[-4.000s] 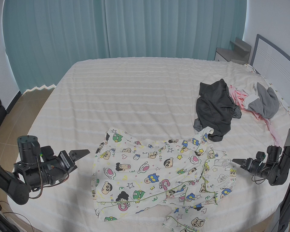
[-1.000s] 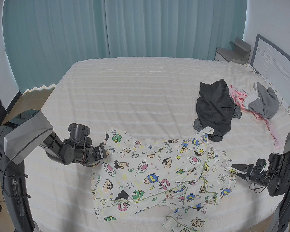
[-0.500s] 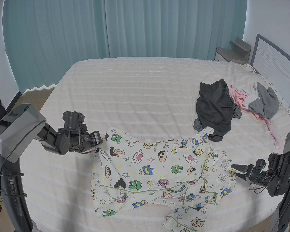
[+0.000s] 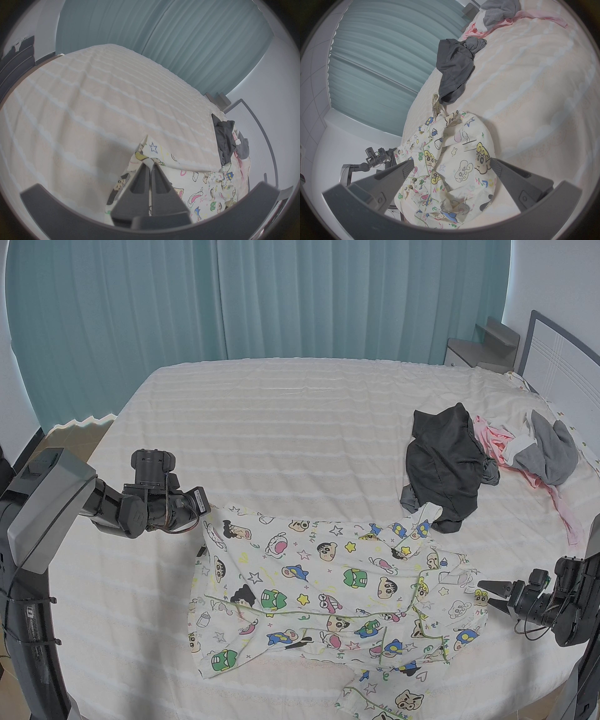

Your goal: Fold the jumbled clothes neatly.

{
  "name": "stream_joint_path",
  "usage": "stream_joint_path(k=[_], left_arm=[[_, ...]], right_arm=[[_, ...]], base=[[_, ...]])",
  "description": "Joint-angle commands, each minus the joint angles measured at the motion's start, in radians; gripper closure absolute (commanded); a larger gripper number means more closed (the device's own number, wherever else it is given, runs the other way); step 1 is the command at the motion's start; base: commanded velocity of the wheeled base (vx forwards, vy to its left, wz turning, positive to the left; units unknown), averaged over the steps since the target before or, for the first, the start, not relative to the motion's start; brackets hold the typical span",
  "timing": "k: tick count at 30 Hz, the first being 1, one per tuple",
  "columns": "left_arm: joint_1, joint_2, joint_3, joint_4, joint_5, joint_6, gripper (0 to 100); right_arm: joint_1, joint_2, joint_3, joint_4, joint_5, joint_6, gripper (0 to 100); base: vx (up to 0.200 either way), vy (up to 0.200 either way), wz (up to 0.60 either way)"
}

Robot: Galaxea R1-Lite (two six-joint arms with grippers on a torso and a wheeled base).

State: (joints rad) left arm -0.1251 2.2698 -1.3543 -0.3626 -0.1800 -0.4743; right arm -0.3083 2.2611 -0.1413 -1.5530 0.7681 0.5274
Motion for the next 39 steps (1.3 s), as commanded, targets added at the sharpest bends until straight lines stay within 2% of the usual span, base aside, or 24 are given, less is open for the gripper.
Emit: stream_joint_path(k=[1, 5, 11, 22, 23, 30, 34, 39], left_arm=[[0.001, 0.053, -0.086, 0.019, 0.024, 0.005, 100], [0.001, 0.082, -0.164, 0.030, 0.042, 0.005, 100], [-0.001, 0.146, -0.289, 0.027, 0.111, 0.005, 100], [-0.013, 0.205, -0.371, 0.027, 0.143, 0.003, 100], [-0.014, 0.211, -0.378, 0.028, 0.148, 0.003, 0], [-0.014, 0.209, -0.371, 0.033, 0.168, 0.005, 0], [0.002, 0.109, -0.241, 0.088, 0.155, 0.002, 0], [-0.005, -0.110, 0.101, 0.111, 0.047, 0.000, 0]], right_arm=[[0.000, 0.002, 0.000, -0.013, 0.000, 0.000, 0], [0.006, 0.002, 0.002, -0.013, 0.000, 0.000, 0], [0.008, 0.002, 0.006, -0.013, 0.000, -0.001, 0], [0.008, 0.002, 0.006, -0.013, 0.000, -0.001, 0], [0.008, 0.002, 0.006, -0.013, 0.000, -0.001, 0], [0.008, 0.002, 0.006, -0.013, 0.000, 0.000, 0], [0.006, 0.003, 0.006, -0.013, 0.000, 0.000, 0], [0.006, 0.006, 0.006, -0.013, 0.002, 0.000, 0]], base=[[0.000, 0.000, 0.00], [0.000, 0.000, 0.00], [0.000, 0.000, 0.00], [0.000, 0.000, 0.00], [0.000, 0.000, 0.00], [0.000, 0.000, 0.00], [0.000, 0.000, 0.00], [0.000, 0.000, 0.00]])
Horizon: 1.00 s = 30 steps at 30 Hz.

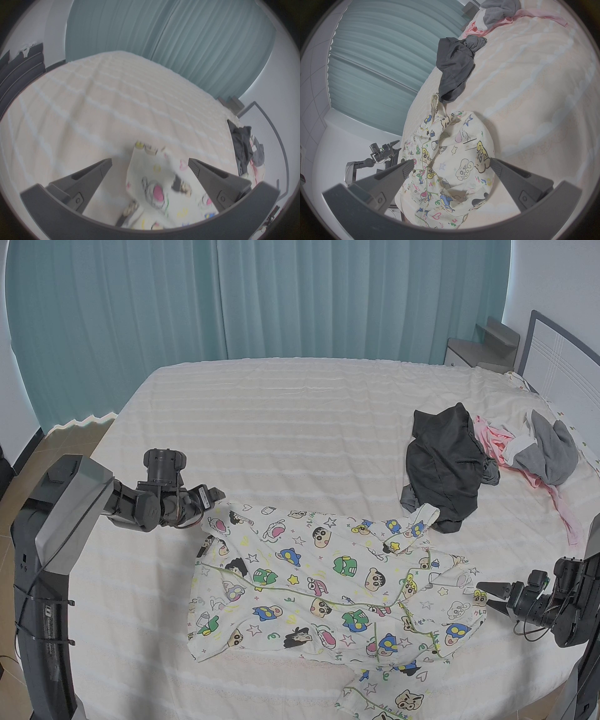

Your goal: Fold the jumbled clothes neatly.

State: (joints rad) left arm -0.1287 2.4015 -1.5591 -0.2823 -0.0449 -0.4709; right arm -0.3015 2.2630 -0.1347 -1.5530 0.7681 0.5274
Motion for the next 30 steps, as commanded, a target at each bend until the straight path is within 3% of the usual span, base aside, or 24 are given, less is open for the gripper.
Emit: stream_joint_path(k=[1, 6, 7, 10, 13, 16, 20, 25, 27, 30], left_arm=[[-0.008, -0.283, 0.373, 0.034, -0.104, -0.008, 0], [-0.071, -0.432, 0.639, 0.032, -0.113, -0.117, 0], [-0.103, -0.476, 0.717, 0.029, -0.113, -0.207, 0], [-0.140, -0.521, 0.811, 0.023, -0.118, -0.362, 0], [-0.140, -0.553, 0.864, 0.023, -0.153, -0.450, 0], [-0.141, -0.584, 0.933, 0.023, -0.197, -0.488, 0], [-0.140, -0.585, 1.019, -0.031, -0.202, -0.491, 0], [-0.140, -0.575, 1.088, -0.135, -0.176, -0.488, 0], [-0.150, -0.527, 1.151, -0.273, -0.125, -0.488, 0], [-0.154, -0.490, 1.168, -0.328, -0.121, -0.489, 0]], right_arm=[[-0.002, 0.006, 0.000, -0.013, 0.000, 0.000, 0], [-0.001, 0.009, 0.001, -0.013, 0.002, 0.000, 0], [0.001, 0.009, 0.001, -0.013, 0.002, 0.000, 0], [0.001, 0.009, 0.001, -0.013, 0.002, 0.000, 0], [0.001, 0.009, 0.009, -0.013, 0.002, -0.001, 0], [0.001, 0.007, 0.010, -0.013, 0.002, -0.001, 0], [0.001, 0.007, 0.009, -0.013, 0.002, -0.001, 0], [0.002, 0.006, 0.012, -0.013, 0.002, -0.001, 0], [0.002, 0.006, 0.013, -0.013, 0.002, -0.003, 0], [0.002, 0.004, 0.013, -0.013, 0.002, -0.003, 0]], base=[[0.000, 0.000, 0.00], [0.000, 0.000, 0.00], [0.000, 0.000, 0.00], [0.000, 0.000, 0.00], [0.000, 0.000, 0.00], [0.000, 0.000, 0.00], [0.000, 0.000, 0.00], [0.000, 0.000, 0.00], [0.000, 0.000, 0.00], [0.000, 0.000, 0.00]])
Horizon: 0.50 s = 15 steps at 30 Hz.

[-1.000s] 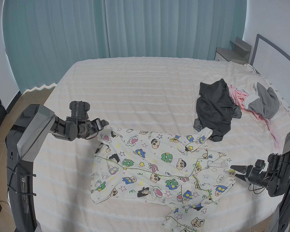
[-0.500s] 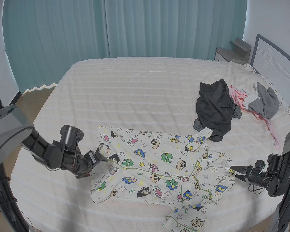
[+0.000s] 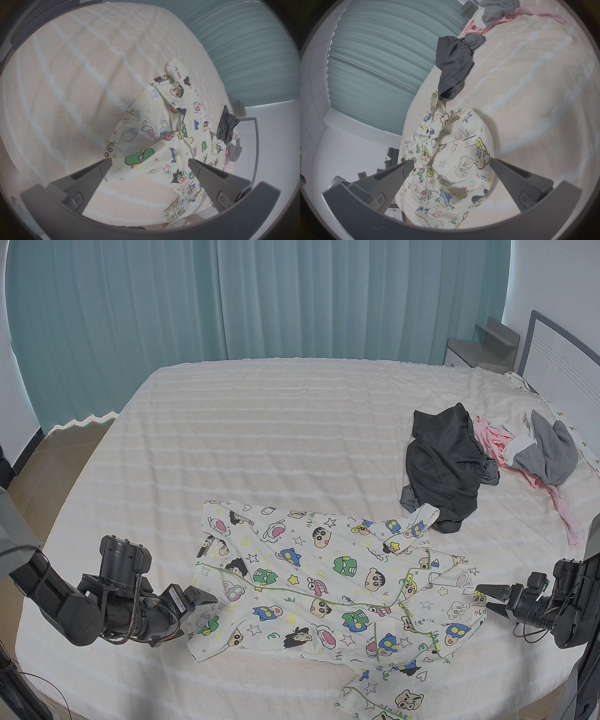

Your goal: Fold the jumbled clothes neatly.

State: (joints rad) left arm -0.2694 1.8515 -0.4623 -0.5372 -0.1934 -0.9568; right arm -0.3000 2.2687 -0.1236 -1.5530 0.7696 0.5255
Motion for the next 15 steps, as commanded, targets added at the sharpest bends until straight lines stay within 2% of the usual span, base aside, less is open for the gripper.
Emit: stream_joint_path(k=[1, 5, 15], left_arm=[[-0.019, 0.092, 0.073, -0.101, 0.038, -0.003, 0], [-0.031, 0.144, 0.074, -0.142, 0.100, -0.002, 0], [-0.053, 0.152, 0.076, -0.152, 0.111, 0.000, 0]], right_arm=[[0.001, -0.003, 0.004, -0.013, 0.000, -0.001, 0], [-0.001, -0.003, 0.002, -0.013, 0.000, -0.001, 0], [0.001, -0.003, 0.002, -0.013, 0.000, -0.001, 0]], base=[[0.000, 0.000, 0.00], [0.000, 0.000, 0.00], [0.000, 0.000, 0.00]])
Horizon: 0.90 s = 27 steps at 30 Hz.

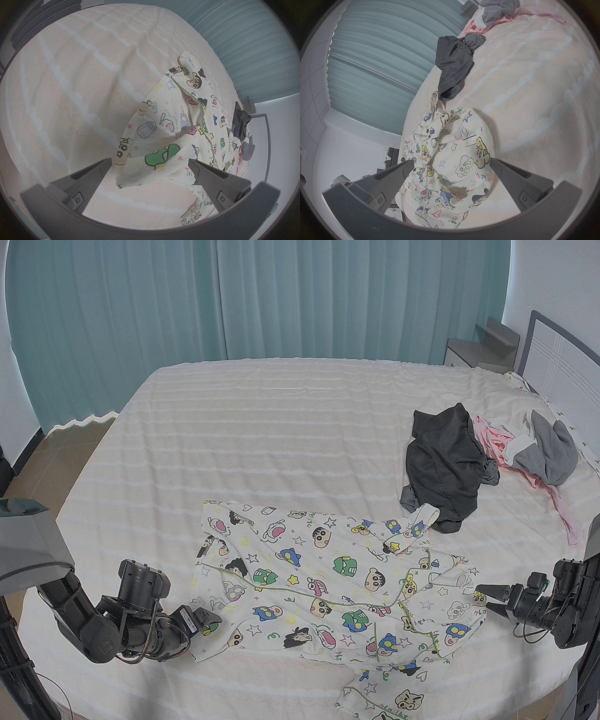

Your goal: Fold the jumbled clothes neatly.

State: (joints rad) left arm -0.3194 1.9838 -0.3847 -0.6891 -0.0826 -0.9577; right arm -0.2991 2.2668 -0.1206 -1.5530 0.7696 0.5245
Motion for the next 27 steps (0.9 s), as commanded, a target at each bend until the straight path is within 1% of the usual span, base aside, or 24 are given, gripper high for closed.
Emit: stream_joint_path(k=[1, 5, 10, 15, 17, 18, 19, 20, 27], left_arm=[[-0.004, 0.020, -0.005, 0.000, 0.000, -0.001, 0], [-0.004, 0.020, -0.008, -0.001, 0.000, -0.004, 0], [-0.004, 0.020, -0.014, -0.003, 0.000, -0.036, 0], [-0.004, 0.020, -0.020, -0.020, 0.000, -0.041, 0], [-0.006, 0.021, -0.026, -0.047, 0.000, -0.070, 0], [-0.006, 0.021, -0.026, -0.047, 0.000, -0.070, 0], [-0.009, 0.023, -0.036, -0.064, -0.002, -0.116, 0], [-0.015, 0.024, -0.039, -0.066, -0.002, -0.131, 100], [-0.030, 0.041, -0.042, -0.066, 0.000, -0.139, 100]], right_arm=[[0.000, -0.001, -0.001, -0.013, 0.000, 0.000, 0], [0.000, -0.003, 0.001, -0.013, 0.000, 0.000, 0], [0.000, -0.003, 0.001, -0.013, 0.000, -0.001, 0], [0.002, -0.001, 0.001, -0.013, 0.000, -0.003, 0], [0.002, -0.001, 0.003, -0.013, 0.000, -0.008, 0], [0.002, -0.001, 0.003, -0.013, 0.000, -0.008, 0], [0.002, -0.001, 0.001, -0.013, 0.000, -0.008, 0], [0.002, -0.001, 0.001, -0.013, 0.000, -0.008, 0], [0.000, -0.001, 0.003, -0.013, 0.000, -0.008, 0]], base=[[0.000, 0.000, 0.00], [0.000, 0.000, 0.00], [0.000, 0.000, 0.00], [0.000, 0.000, 0.00], [0.000, 0.000, 0.00], [0.000, 0.000, 0.00], [0.000, 0.000, 0.00], [0.000, 0.000, 0.00], [0.000, 0.000, 0.00]])
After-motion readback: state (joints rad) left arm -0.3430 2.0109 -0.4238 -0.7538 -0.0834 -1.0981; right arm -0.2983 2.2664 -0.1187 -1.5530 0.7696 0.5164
